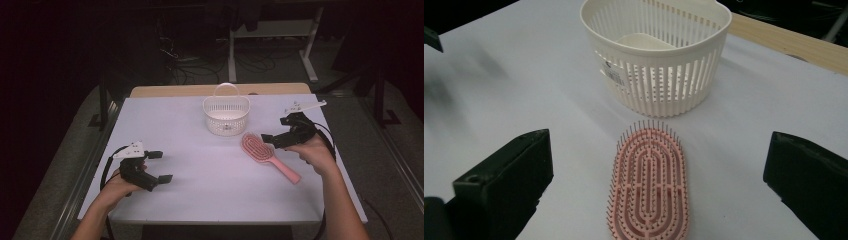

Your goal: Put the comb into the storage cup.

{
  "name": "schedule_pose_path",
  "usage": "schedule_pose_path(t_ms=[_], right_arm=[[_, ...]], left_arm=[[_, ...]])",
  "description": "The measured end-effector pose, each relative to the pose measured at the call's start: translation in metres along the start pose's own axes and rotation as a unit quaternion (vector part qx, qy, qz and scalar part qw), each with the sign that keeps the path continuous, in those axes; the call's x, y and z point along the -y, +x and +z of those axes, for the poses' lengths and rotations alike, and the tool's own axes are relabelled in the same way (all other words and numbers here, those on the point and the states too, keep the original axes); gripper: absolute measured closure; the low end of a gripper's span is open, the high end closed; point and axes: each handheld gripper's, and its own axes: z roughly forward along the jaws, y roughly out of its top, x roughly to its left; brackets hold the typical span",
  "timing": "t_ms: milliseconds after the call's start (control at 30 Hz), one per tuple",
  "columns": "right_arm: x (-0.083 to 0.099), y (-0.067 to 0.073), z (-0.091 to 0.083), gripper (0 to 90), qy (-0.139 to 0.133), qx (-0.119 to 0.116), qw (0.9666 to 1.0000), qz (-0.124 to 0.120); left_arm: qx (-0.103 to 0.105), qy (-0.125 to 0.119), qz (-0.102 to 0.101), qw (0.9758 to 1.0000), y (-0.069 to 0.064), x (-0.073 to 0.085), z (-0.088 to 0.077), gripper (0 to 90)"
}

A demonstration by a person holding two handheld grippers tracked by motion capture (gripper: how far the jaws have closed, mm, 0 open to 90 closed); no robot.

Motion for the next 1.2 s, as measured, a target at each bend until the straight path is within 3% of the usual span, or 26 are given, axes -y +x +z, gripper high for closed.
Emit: schedule_pose_path(t_ms=[300, 1200], right_arm=[[0.000, -0.006, -0.003, 0.0, 0.001, 0.017, 0.9998, 0.008], [-0.003, -0.003, -0.010, 0.0, 0.043, 0.017, 0.9989, -0.007]], left_arm=[[-0.002, -0.003, -0.004, 1.0000, 0.001, 0.000, -0.002, 0.0], [-0.004, -0.002, 0.001, 1.0000, 0.000, -0.001, -0.002, 0.0]])
